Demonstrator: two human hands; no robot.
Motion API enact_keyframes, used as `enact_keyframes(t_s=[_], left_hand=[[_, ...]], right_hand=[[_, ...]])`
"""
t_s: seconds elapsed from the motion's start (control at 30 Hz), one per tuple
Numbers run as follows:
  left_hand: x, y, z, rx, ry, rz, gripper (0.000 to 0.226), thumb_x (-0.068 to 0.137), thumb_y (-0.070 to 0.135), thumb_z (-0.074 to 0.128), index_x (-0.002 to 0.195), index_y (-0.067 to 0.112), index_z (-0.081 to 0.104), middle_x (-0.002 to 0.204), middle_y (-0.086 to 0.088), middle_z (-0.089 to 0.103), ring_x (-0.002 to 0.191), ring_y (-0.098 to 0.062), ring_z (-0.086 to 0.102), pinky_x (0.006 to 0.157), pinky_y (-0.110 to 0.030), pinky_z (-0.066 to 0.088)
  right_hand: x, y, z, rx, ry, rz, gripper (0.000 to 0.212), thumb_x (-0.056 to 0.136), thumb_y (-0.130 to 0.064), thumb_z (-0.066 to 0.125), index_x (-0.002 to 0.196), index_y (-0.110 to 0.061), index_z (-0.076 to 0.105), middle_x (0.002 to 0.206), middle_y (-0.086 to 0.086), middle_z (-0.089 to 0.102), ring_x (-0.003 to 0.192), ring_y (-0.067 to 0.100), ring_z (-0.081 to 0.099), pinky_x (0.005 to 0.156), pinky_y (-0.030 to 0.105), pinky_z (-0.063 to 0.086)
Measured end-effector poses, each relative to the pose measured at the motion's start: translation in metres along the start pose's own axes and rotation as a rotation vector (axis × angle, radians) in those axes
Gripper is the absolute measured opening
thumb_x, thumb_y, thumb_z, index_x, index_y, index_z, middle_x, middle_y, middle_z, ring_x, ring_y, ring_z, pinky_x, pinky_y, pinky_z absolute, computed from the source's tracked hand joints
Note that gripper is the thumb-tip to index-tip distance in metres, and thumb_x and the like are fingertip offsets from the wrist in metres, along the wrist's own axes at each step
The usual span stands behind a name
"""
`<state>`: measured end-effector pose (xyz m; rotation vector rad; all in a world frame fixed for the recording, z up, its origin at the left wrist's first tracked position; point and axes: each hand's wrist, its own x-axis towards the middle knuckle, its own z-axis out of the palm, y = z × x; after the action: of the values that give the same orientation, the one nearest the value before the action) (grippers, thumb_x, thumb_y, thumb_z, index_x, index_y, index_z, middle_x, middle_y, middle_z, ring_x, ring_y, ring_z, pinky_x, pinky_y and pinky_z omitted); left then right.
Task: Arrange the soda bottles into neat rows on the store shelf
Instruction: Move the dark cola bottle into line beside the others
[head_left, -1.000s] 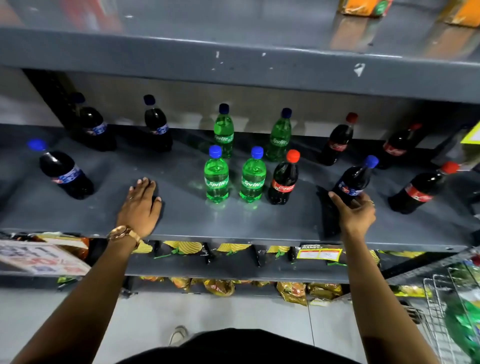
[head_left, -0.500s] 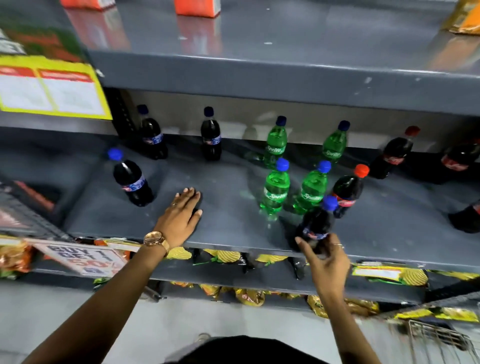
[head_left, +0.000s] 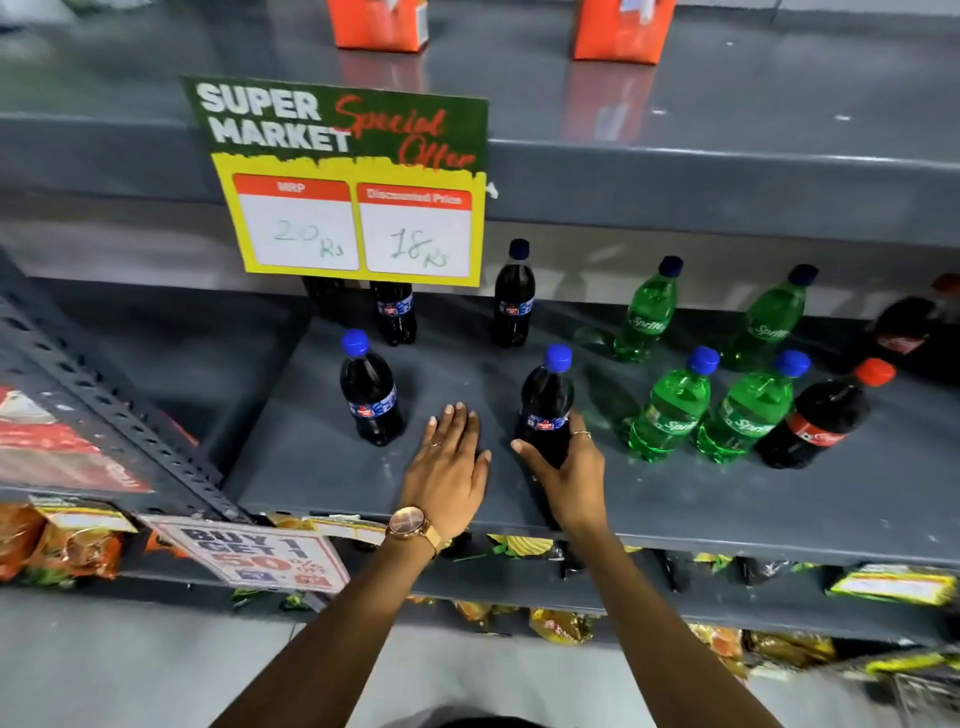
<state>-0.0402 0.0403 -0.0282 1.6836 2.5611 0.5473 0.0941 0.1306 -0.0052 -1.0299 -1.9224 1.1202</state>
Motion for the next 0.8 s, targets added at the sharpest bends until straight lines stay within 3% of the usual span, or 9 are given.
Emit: enact_keyframes(t_s=[0.13,0.33,0.53,0.7,0.8], left_hand=[[-0.002,-0.005,-0.001,0.029,0.029,0.021,0.057,0.093,0.036,0.023,0.138,0.001,0.032,0.148,-0.02,0.032,0.139,-0.029,0.024,0.117,-0.043,0.014],[-0.003,-0.003,-0.003,0.026,0.052,0.015,0.058,0.092,0.035,0.024,0.137,0.0,0.033,0.147,-0.021,0.033,0.139,-0.03,0.025,0.116,-0.042,0.013],[-0.004,-0.004,-0.001,0.009,0.052,0.004,0.06,0.091,0.036,0.021,0.138,0.001,0.032,0.149,-0.019,0.031,0.14,-0.028,0.023,0.117,-0.041,0.014],[-0.005,-0.001,-0.005,0.0,0.055,0.003,0.061,0.09,0.038,0.019,0.138,0.001,0.031,0.149,-0.019,0.03,0.14,-0.027,0.021,0.117,-0.04,0.01],[-0.005,0.0,-0.006,-0.008,0.048,0.006,0.062,0.09,0.039,0.019,0.14,0.003,0.028,0.151,-0.017,0.028,0.142,-0.025,0.017,0.117,-0.039,0.01]], right_hand=[[0.005,-0.002,0.008,-0.031,0.006,0.007,0.055,0.071,-0.03,0.081,0.117,-0.012,0.056,0.106,0.005,0.07,0.098,0.018,0.063,0.076,0.015,0.042],[0.011,-0.005,0.016,-0.049,0.031,0.016,0.056,0.064,-0.034,0.085,0.106,-0.011,0.057,0.1,0.005,0.07,0.094,0.022,0.065,0.081,0.037,0.052],[0.013,-0.004,0.02,-0.057,0.011,-0.001,0.058,0.062,-0.036,0.085,0.105,-0.011,0.055,0.1,0.005,0.069,0.094,0.024,0.064,0.08,0.039,0.052],[0.014,-0.002,0.021,-0.034,-0.031,-0.005,0.065,0.061,-0.039,0.085,0.111,-0.013,0.054,0.104,0.003,0.069,0.096,0.02,0.063,0.078,0.028,0.048],[0.017,0.0,0.022,0.003,-0.056,0.005,0.067,0.057,-0.045,0.085,0.109,-0.019,0.051,0.105,0.001,0.069,0.097,0.018,0.064,0.08,0.034,0.052]])
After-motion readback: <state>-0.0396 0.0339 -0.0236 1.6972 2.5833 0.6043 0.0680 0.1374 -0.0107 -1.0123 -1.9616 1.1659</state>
